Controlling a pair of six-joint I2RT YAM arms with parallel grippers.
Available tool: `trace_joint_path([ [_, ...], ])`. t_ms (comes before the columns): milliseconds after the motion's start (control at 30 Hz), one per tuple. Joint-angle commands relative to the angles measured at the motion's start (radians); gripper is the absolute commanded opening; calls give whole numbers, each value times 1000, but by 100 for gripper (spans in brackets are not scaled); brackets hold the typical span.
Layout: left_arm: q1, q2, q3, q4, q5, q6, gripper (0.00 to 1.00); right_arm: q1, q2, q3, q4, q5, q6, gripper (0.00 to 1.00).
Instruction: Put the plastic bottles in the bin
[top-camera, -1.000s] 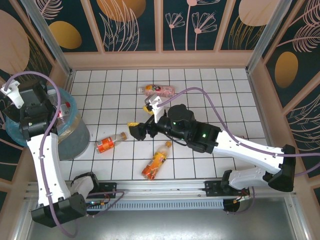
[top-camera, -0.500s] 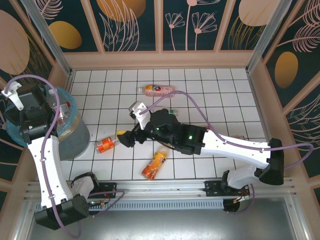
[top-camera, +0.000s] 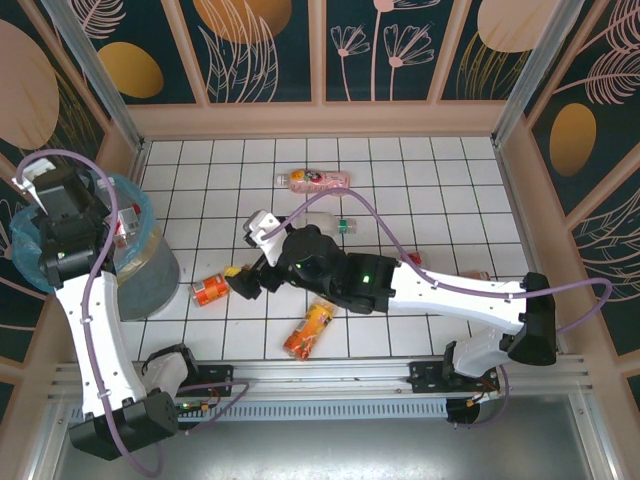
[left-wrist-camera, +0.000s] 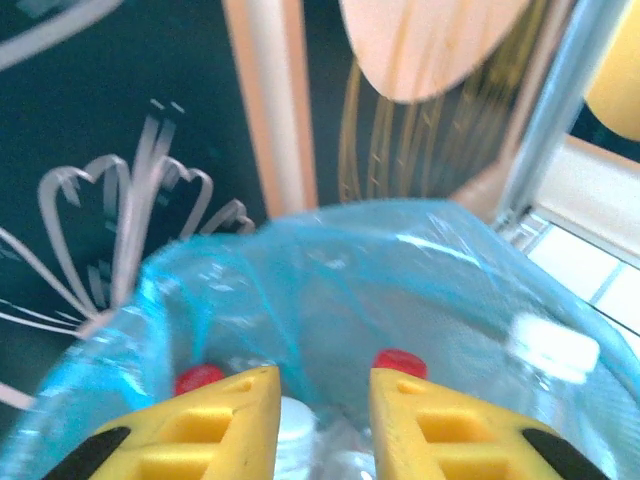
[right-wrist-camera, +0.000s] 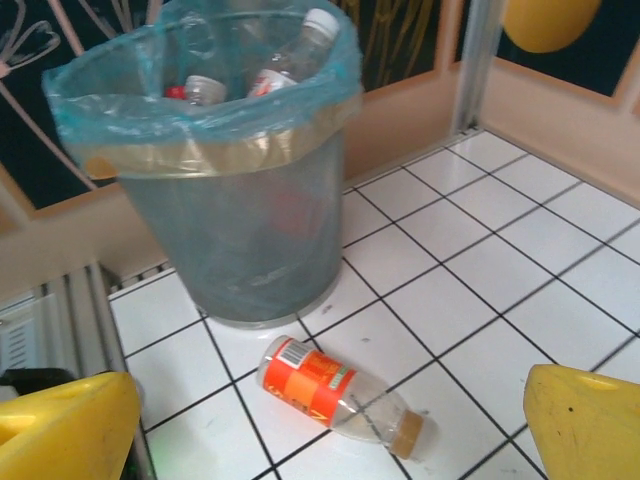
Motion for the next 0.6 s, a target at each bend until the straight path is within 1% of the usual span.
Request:
trace_joint_path([
  [0, 6, -51, -2, 55, 189, -31, 29, -61, 10, 45, -83, 88, 118, 99],
  [167, 5, -14, 69, 57, 398, -77, 30, -213, -18, 6, -224, 59, 305, 99],
  [233, 0, -1, 90, 67, 446, -96, 30, -286, -37, -23, -280, 42, 366, 99],
  [333, -48, 13, 125, 78, 444, -92, 30, -384, -75, -78, -365, 26, 405, 99],
  [400, -114, 33, 162, 72, 401, -80, 30, -467, -93, -111, -440, -4, 414, 99],
  [500, -196, 72, 198, 70, 389, -87, 29, -601, -114, -156, -532, -48, 421, 99],
  [567, -266, 96, 204, 78, 354, -88, 29, -694, -142, -189, -572, -66, 416, 99],
])
